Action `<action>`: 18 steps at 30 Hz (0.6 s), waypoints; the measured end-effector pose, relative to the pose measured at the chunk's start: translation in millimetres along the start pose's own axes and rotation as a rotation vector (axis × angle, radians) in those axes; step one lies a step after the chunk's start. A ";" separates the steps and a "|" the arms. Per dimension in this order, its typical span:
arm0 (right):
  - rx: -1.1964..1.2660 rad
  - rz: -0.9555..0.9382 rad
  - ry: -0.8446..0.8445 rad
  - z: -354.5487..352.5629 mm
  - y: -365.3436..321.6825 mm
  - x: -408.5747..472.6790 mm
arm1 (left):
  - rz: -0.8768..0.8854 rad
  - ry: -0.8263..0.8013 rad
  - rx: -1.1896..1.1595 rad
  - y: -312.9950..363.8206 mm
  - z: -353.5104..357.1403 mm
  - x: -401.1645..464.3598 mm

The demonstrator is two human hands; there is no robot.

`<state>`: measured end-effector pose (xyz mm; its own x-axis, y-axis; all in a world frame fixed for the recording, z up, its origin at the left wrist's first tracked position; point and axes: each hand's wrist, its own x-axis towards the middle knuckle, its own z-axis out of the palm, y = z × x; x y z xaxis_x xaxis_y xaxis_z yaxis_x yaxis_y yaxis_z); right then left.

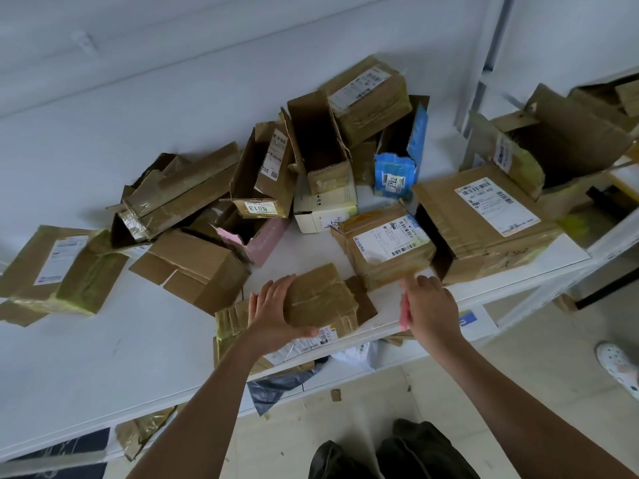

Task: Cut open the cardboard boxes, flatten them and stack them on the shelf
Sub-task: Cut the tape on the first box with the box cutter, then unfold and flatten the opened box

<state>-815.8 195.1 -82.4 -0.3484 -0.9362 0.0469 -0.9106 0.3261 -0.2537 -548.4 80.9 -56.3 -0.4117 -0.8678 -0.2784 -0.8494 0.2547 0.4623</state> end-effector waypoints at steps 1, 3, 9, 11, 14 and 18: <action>-0.026 0.055 -0.026 2.3 -3.0 3.3 | -0.006 -0.003 0.001 0.6 -0.6 -0.4; -0.024 0.147 -0.038 6.1 -8.5 9.2 | -0.014 -0.008 0.007 2.4 -2.4 -1.0; 0.098 0.244 -0.107 16.1 -11.3 3.7 | -0.021 -0.021 0.103 4.3 -11.6 -3.0; 0.141 0.231 -0.068 17.3 -14.9 -5.3 | -0.045 -0.018 0.149 4.6 -14.2 -4.8; 0.277 0.182 -0.099 19.6 -24.9 -15.1 | -0.162 0.012 0.245 5.2 -18.6 -7.6; 0.379 0.112 -0.277 16.3 -32.9 -14.9 | -0.295 -0.023 0.297 0.9 -27.4 -11.7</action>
<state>-776.9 196.1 -90.5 -0.3206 -0.9145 -0.2468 -0.7077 0.4045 -0.5792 -535.3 79.6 -29.6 -0.1413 -0.9132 -0.3823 -0.9889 0.1118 0.0983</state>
